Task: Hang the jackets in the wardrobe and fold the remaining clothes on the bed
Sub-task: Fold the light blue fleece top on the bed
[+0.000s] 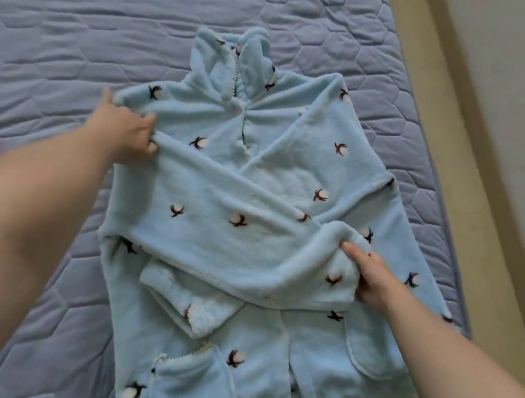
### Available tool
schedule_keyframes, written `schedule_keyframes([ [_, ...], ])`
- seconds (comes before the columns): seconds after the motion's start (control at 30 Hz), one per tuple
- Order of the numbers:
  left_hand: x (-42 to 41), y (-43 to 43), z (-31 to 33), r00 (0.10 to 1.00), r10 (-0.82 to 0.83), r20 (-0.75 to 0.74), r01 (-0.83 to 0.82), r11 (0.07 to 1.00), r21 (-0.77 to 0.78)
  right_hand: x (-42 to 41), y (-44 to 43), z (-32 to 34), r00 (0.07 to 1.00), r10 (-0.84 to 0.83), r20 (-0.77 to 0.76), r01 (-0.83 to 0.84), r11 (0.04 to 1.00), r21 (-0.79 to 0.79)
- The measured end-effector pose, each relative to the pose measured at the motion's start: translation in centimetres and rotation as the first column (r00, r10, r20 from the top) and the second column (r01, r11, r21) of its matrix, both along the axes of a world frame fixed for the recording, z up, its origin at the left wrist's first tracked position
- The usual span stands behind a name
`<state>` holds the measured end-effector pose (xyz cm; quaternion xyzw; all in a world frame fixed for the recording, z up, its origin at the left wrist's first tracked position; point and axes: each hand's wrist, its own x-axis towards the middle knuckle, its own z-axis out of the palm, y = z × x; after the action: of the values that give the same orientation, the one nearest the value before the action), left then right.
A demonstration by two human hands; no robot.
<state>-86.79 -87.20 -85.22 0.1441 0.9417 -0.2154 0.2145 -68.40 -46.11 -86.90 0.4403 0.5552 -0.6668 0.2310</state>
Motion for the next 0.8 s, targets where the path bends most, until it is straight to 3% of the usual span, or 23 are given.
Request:
schedule_keyframes([
  [0.1, -1.7, -2.0, 0.6, 0.994, 0.053, -0.093, -0.057, 0.998, -0.034, 0.6, 0.4, 0.3, 1.000, -0.025, 0.004, 0.025, 0.998, 0.061],
  [0.2, -1.5, -0.7, 0.1, 0.975, 0.193, -0.111, -0.189, 0.981, 0.046, 1.0, -0.2, -0.2, 1.000, -0.023, 0.003, 0.022, 0.994, 0.107],
  [0.3, 1.7, 3.5, -0.8, 0.929, 0.345, -0.133, -0.286, 0.899, 0.332, 1.4, -1.1, -0.5, 0.999, -0.035, 0.005, 0.035, 0.999, 0.031],
  [0.43, 9.6, 10.0, -2.2, 0.959, 0.276, -0.068, -0.174, 0.759, 0.627, 0.6, -1.0, 0.4, 0.998, -0.057, 0.032, 0.058, 0.998, -0.016],
  [0.53, 14.1, 11.9, -3.8, 0.971, 0.240, -0.004, -0.197, 0.809, 0.554, -0.3, -0.7, 1.3, 0.996, -0.011, 0.091, 0.022, 0.992, -0.121],
  [0.63, 15.4, 11.8, -4.9, 0.953, 0.302, 0.014, -0.277, 0.853, 0.441, -1.1, -0.8, 1.9, 0.993, 0.042, 0.112, -0.020, 0.982, -0.189],
  [0.8, 19.3, 12.4, -3.1, 0.953, 0.301, -0.027, -0.234, 0.792, 0.564, -4.5, -2.2, 3.6, 1.000, -0.009, -0.015, 0.004, 0.962, -0.271],
])
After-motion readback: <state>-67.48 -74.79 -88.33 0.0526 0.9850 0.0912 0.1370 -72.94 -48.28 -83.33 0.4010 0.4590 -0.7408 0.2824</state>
